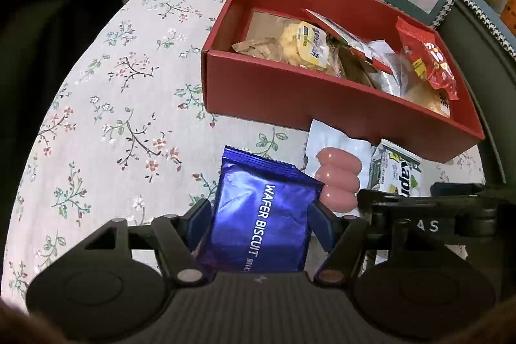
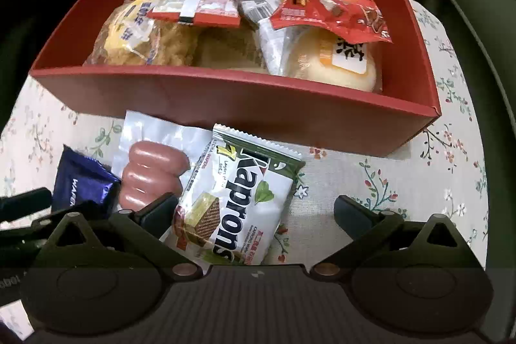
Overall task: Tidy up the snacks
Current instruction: 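Grasp the blue WAFER BISCUIT packet with the left tool while the right tool grasps the Kaprons wafer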
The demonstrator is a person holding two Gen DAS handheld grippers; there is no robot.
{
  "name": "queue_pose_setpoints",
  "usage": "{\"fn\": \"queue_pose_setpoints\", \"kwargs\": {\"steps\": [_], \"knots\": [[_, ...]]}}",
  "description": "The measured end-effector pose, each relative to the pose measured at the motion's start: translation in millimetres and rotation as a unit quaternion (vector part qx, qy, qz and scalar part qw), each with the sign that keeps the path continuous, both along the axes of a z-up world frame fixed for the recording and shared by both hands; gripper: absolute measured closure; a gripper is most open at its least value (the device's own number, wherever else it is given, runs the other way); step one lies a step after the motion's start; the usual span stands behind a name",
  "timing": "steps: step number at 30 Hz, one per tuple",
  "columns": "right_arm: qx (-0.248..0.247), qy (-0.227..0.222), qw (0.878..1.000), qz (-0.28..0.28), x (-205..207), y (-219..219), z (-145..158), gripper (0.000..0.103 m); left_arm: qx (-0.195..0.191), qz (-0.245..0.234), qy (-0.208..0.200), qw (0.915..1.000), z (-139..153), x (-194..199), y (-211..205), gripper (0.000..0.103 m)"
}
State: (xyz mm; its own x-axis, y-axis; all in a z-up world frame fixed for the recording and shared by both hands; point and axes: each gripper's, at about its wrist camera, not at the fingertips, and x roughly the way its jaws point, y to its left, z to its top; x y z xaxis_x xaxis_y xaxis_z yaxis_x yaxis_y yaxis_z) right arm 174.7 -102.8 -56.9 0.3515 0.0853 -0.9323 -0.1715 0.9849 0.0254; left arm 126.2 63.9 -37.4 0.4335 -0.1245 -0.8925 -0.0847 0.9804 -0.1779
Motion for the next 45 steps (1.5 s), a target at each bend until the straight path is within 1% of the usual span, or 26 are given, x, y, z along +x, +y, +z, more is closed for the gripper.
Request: {"fn": "queue_pose_setpoints", "kwargs": {"steps": [3,5,6,7,8,9,12,15,18,23,26,31,34,36,38,40,42,45], "knots": [[0.003,-0.002,1.000,0.018,-3.8,-1.5,-0.5,0.000,0.000,0.002,-0.002,1.0000,1.4,-0.5,1.9,0.000],[-0.003,-0.008,1.000,0.028,-5.9,-1.3,2.6,0.010,-0.002,0.004,-0.005,1.0000,3.4,-0.2,3.9,0.000],[-0.002,-0.012,0.999,0.036,-8.7,-0.8,5.6,0.022,-0.003,0.005,-0.006,1.0000,4.3,0.0,4.6,0.000],[0.002,-0.014,0.999,0.041,-10.5,-1.0,8.4,0.028,-0.004,0.006,-0.007,1.0000,5.0,0.3,5.3,0.000],[0.006,-0.012,0.999,0.042,-13.6,-4.4,11.2,0.029,-0.004,0.005,-0.007,1.0000,5.1,0.7,5.4,0.000],[0.011,-0.011,0.999,0.044,-14.7,-5.7,12.4,0.032,-0.005,0.004,-0.006,1.0000,4.8,1.1,4.7,0.000],[0.006,-0.018,0.999,0.051,-20.2,-7.8,16.2,0.035,-0.002,-0.001,-0.003,1.0000,2.4,1.7,3.0,0.000],[0.005,-0.030,0.998,0.055,-24.3,-16.1,31.6,0.035,-0.001,0.002,0.003,1.0000,-1.1,3.9,2.7,0.000],[0.010,-0.042,0.998,0.050,-28.8,-24.3,39.8,0.036,-0.007,0.002,0.014,0.9999,-7.5,6.5,-0.1,0.000],[0.027,-0.068,0.996,0.044,-35.2,-35.5,60.6,0.036,0.031,-0.021,0.012,0.9992,-13.0,8.7,-17.9,0.000],[0.040,-0.078,0.995,0.045,-35.6,-37.5,67.0,0.036,0.046,-0.020,0.008,0.9987,-13.5,8.2,-23.7,0.000],[0.045,-0.086,0.994,0.047,-31.6,-39.0,70.8,0.036,0.040,-0.015,0.005,0.9991,-10.1,5.3,-24.0,0.000],[0.057,-0.101,0.992,0.049,-33.3,-39.1,81.3,0.037,0.038,-0.013,0.002,0.9992,-7.0,1.4,-22.2,0.000],[0.068,-0.111,0.990,0.053,-35.5,-38.1,88.9,0.039,0.034,-0.011,-0.004,0.9994,-2.3,-3.4,-19.7,0.000],[0.068,-0.119,0.989,0.058,-37.3,-36.0,93.3,0.039,0.030,-0.004,-0.014,0.9994,3.6,-9.0,-15.6,0.000],[0.063,-0.123,0.988,0.062,-38.2,-33.4,94.5,0.039,0.022,0.005,-0.019,0.9996,8.5,-13.7,-11.4,0.000],[0.066,-0.122,0.988,0.065,-38.0,-32.7,95.1,0.039,0.009,0.014,-0.027,0.9995,14.8,-18.9,-5.9,0.000],[0.070,-0.131,0.987,0.068,-42.4,-30.8,101.7,0.039,-0.005,0.022,-0.043,0.9988,26.8,-26.7,0.6,0.000]]}}
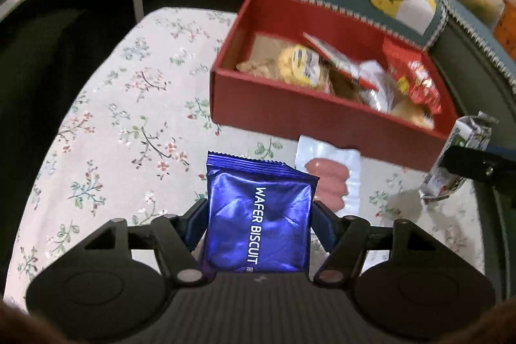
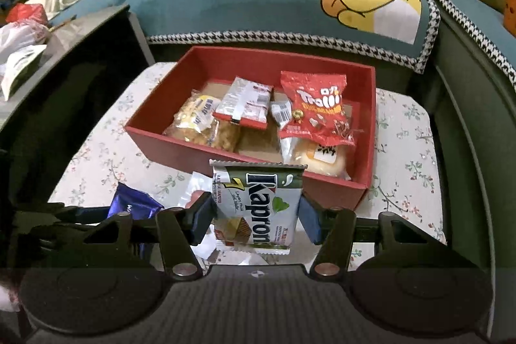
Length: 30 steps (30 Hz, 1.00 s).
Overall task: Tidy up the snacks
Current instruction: 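Grasp the blue WAFER BISCUIT packet with the left tool while the right tool grasps the Kaprons wafer, then lift both wafer packets off the table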
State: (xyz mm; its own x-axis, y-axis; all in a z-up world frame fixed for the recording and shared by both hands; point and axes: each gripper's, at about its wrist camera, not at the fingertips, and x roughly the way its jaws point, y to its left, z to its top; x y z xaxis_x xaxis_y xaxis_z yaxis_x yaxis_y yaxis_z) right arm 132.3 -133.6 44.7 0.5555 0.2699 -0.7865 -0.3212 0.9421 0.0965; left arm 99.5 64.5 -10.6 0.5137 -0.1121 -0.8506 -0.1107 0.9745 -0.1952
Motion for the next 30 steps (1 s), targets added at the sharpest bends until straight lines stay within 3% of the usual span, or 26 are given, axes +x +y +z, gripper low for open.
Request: {"fn": "queue_pose_setpoints", "kwargs": {"steps": [7,15,20,25,30], "knots": [[0.010,-0.006,1.000,0.017,-24.4,4.9,10.9,0.039,-0.014,-0.013,-0.014,0.9997,11.5,-18.1,-3.3,0.000],[-0.039,0.056,0.997,0.047,-67.1,11.2,-27.0,0.039,0.017,-0.067,0.019,0.9974,-5.0,-48.8,-23.4,0.000],[-0.088,0.101,0.988,0.071,-87.8,18.8,-63.6,0.039,0.046,-0.090,0.039,0.9941,-19.7,-65.7,-34.4,0.000],[-0.106,0.111,0.985,0.081,-94.5,24.7,-76.6,0.039,0.069,-0.104,0.052,0.9909,-32.4,-69.7,-44.3,0.000],[-0.108,0.122,0.983,0.082,-96.9,20.4,-81.9,0.028,0.080,-0.111,0.056,0.9890,-36.8,-72.4,-45.2,0.000]]}}
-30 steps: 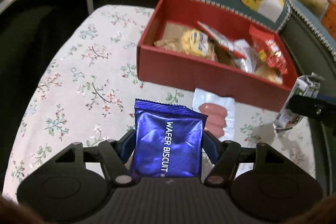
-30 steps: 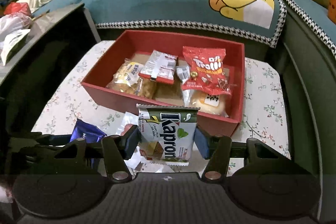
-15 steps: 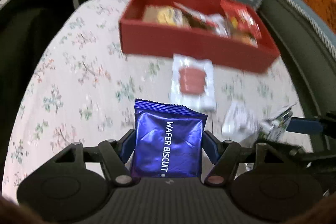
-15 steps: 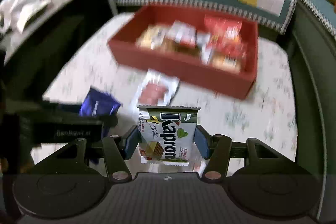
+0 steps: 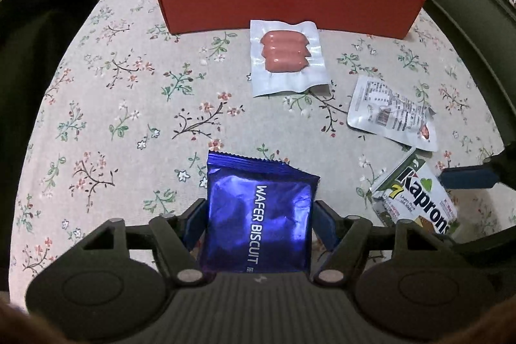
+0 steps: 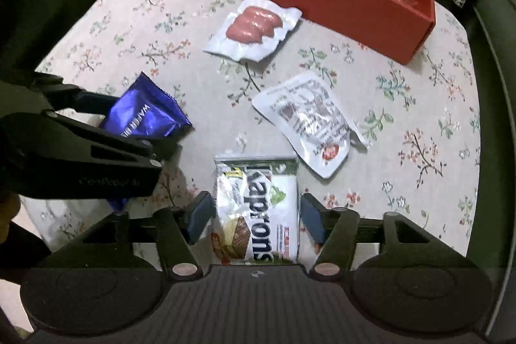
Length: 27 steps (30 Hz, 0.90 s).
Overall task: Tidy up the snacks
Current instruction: 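Lift both wafer packets off the table, then carry both wafer packets toward the red box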
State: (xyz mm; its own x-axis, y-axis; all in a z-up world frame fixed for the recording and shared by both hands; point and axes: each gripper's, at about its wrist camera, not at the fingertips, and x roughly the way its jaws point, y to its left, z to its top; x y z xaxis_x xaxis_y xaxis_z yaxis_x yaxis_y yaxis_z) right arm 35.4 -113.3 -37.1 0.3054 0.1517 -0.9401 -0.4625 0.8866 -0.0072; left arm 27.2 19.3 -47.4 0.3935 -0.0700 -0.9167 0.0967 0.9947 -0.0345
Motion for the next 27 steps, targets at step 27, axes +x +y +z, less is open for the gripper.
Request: {"fn": "queue_pose_setpoints", "kwargs": {"steps": [27], "knots": [[0.015,-0.050,0.999,-0.009,-12.2,-12.4,19.9,0.038,-0.022,0.002,-0.035,0.9991,24.6,-8.1,-4.5,0.000]]}}
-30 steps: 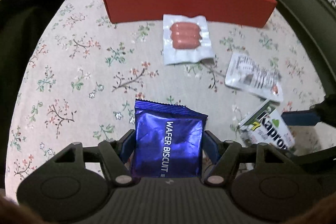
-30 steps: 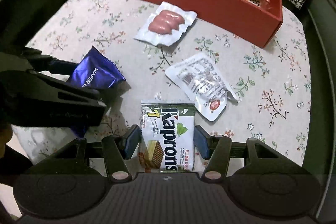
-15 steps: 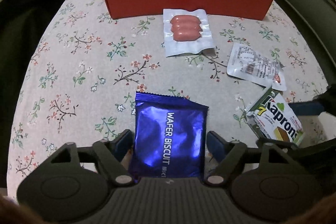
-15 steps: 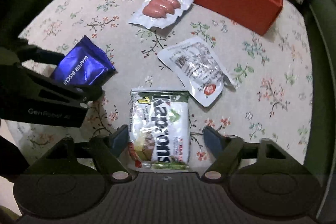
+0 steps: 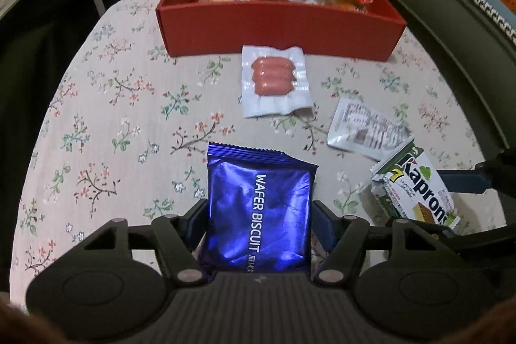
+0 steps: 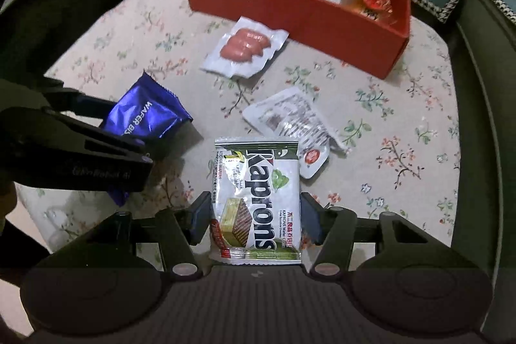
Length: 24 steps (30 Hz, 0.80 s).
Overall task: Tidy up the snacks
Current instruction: 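Carry both wafer packets toward the red box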
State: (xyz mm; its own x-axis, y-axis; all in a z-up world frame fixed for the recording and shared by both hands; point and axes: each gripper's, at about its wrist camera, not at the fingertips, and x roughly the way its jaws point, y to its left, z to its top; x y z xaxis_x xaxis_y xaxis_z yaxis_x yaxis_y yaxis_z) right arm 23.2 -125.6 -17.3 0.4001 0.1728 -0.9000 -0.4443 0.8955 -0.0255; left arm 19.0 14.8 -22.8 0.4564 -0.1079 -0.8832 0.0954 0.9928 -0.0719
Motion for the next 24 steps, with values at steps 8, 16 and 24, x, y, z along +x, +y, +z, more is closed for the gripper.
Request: {"fn": "queue_pose_setpoints", "kwargs": {"steps": [8,16,24], "knots": [[0.007,-0.023,1.000,-0.016,5.8,-3.8,11.9,0.038,0.002,-0.002,-0.026,0.9996,13.7,1.6,-5.4,0.000],[0.012,-0.044,0.999,-0.025,13.7,-7.7,22.6,0.038,0.011,-0.002,-0.054,0.9985,26.9,6.5,-8.9,0.000],[0.017,-0.061,0.997,-0.034,22.2,-12.1,31.7,0.038,0.015,0.000,-0.070,0.9974,35.2,14.7,-10.4,0.000]]}}
